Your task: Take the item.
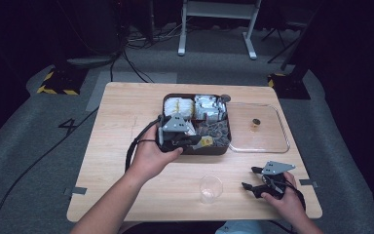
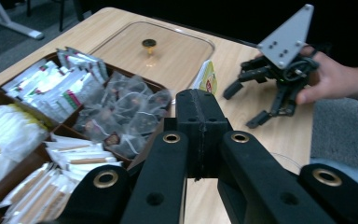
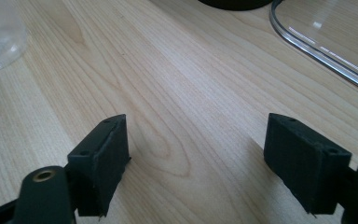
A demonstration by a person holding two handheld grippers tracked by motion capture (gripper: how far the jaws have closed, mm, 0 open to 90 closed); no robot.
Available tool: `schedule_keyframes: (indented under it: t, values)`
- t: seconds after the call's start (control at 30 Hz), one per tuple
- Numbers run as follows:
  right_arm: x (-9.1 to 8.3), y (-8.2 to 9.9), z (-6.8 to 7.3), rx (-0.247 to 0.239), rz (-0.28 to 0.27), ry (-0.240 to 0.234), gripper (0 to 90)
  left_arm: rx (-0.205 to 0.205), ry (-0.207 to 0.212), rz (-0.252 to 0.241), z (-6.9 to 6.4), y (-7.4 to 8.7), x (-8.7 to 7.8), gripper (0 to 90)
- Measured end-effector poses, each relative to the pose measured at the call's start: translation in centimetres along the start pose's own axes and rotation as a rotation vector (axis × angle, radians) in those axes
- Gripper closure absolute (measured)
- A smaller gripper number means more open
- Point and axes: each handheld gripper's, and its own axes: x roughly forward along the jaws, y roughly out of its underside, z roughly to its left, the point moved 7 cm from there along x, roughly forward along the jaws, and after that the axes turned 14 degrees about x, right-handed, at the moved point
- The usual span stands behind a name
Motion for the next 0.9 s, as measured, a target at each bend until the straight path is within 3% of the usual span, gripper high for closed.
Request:
schedule_keyframes:
  t: [0.47,0.9]
  values:
    - [0.0,0.0,0.0,0.000,0.000,0.000,22.5,0.035,0.049,-0.028,-4.8,1.5,1.2,90.0]
    - [0.0,0.0,0.0,-0.001,0.000,0.000,22.5,0.033,0.088,-0.031,-7.1,3.8,3.2,90.0]
